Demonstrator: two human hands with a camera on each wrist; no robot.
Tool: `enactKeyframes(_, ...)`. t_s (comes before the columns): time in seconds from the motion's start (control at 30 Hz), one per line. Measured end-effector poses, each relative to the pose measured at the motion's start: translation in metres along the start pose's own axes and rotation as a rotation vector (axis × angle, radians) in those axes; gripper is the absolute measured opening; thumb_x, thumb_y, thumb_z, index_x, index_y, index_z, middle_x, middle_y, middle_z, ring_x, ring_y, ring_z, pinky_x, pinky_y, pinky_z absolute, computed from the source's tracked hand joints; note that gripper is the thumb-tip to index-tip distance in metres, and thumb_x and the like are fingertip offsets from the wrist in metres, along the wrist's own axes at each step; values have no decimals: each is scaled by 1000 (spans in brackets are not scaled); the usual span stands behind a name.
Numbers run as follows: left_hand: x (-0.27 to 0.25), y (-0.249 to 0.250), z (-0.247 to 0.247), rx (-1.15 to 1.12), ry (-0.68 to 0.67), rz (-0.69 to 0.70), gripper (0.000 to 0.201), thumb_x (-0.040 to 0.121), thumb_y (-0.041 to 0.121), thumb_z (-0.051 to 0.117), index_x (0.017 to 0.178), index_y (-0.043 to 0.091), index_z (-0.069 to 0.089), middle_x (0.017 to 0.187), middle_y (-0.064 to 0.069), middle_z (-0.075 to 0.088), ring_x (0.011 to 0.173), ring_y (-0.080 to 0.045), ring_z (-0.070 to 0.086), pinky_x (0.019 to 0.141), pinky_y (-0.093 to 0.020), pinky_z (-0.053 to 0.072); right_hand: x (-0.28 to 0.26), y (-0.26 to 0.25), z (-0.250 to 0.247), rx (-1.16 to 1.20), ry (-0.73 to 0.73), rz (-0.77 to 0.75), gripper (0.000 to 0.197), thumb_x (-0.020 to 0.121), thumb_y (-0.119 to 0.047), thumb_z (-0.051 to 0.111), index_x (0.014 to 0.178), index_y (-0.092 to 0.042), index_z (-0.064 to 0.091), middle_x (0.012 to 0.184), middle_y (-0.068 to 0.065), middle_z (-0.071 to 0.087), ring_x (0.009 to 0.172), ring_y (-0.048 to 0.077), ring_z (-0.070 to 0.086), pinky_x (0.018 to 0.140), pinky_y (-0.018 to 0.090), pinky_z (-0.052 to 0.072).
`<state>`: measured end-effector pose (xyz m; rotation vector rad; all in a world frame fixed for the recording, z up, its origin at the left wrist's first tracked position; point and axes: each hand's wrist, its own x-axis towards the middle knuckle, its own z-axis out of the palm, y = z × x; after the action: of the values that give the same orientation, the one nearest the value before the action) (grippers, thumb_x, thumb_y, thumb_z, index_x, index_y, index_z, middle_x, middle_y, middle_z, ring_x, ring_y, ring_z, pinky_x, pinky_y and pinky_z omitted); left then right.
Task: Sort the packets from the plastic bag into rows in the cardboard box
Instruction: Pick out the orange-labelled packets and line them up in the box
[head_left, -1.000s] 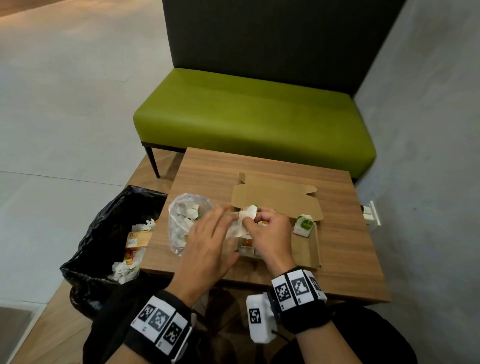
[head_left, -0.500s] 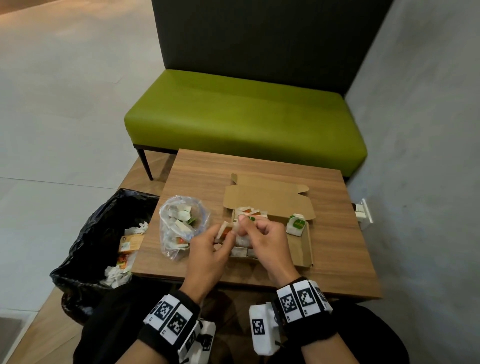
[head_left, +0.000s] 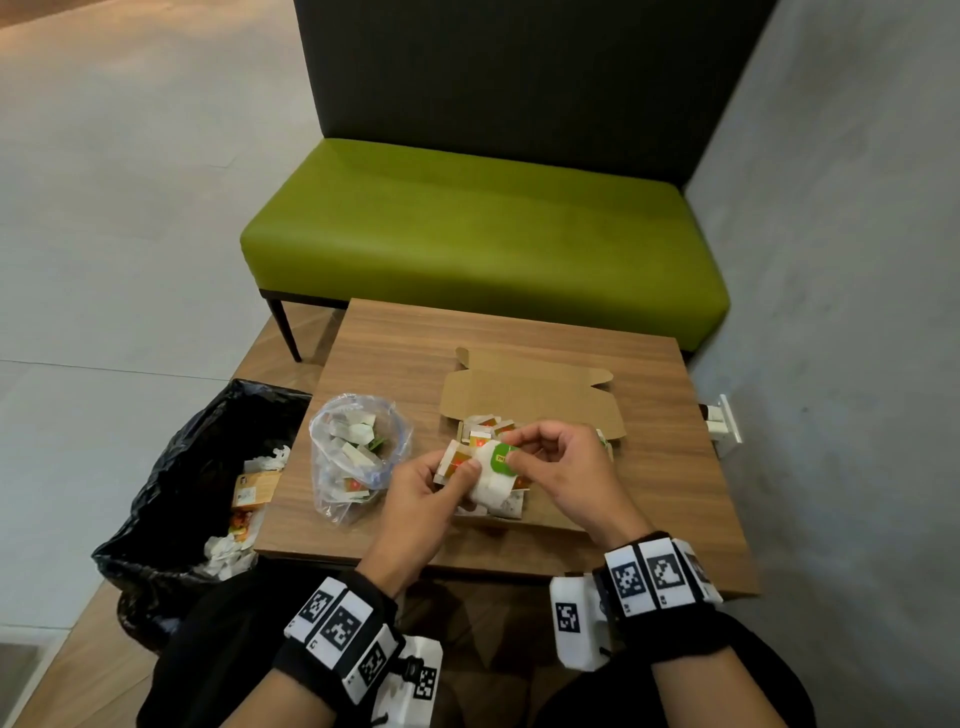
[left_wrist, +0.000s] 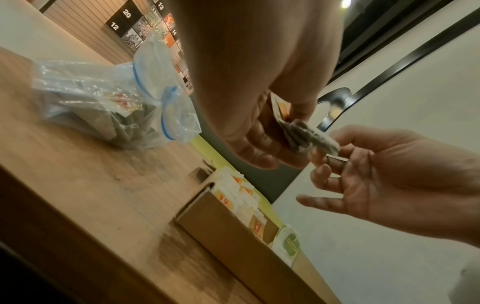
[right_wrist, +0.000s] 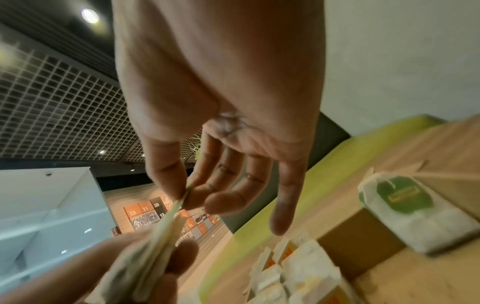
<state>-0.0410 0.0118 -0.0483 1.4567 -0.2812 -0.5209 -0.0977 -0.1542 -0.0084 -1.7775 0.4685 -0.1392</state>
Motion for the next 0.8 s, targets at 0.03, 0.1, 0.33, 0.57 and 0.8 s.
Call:
enactKeyframes(0.03,1,-1,0,5,-3,-8,17,97,16,59,102,8,73,88,-6,76,78,-16,71,66,-29,56,0,0,-5,-34,-22,-6,14,84,-2,75,88,-16,74,87,5,73,74,7,63,71,26,59)
enactKeyframes(0.1,3,-5,-1,52,22,-4,18,98,19,58,98,11,74,85,-4,77,77,-16,71,66,-30,54,-1,2,-17,-104,-24,-22,12,84,-5,75,87,-17,74,84,2,72,70,3,61,67,21,55)
enactKeyframes(0.33,8,-12,-9,279,86,48,17,96,24,62,88,24,76,91,2,74,88,-10,70,80,-39,58,15,27,-77,-598,184,-9,9,88,-21,72,89,-30,70,80,-9,68,75,8,62,70,35,57)
enactKeyframes(0.57,5,-15,-11,365,26,25,13,94,24,64,94,28,77,95,9,74,93,-7,69,85,-41,57,35,60,-94,-605,-17,162,14,87,-17,74,84,-30,69,88,-7,69,87,9,64,81,31,55)
enactKeyframes(0.8,5,-16,-16,443,19,6,21,89,25,71,110,27,72,96,14,75,90,-3,70,82,-37,59,48,80,-84,-748,194,149,6,88,-23,74,89,-29,74,86,-13,62,81,7,56,66,27,40)
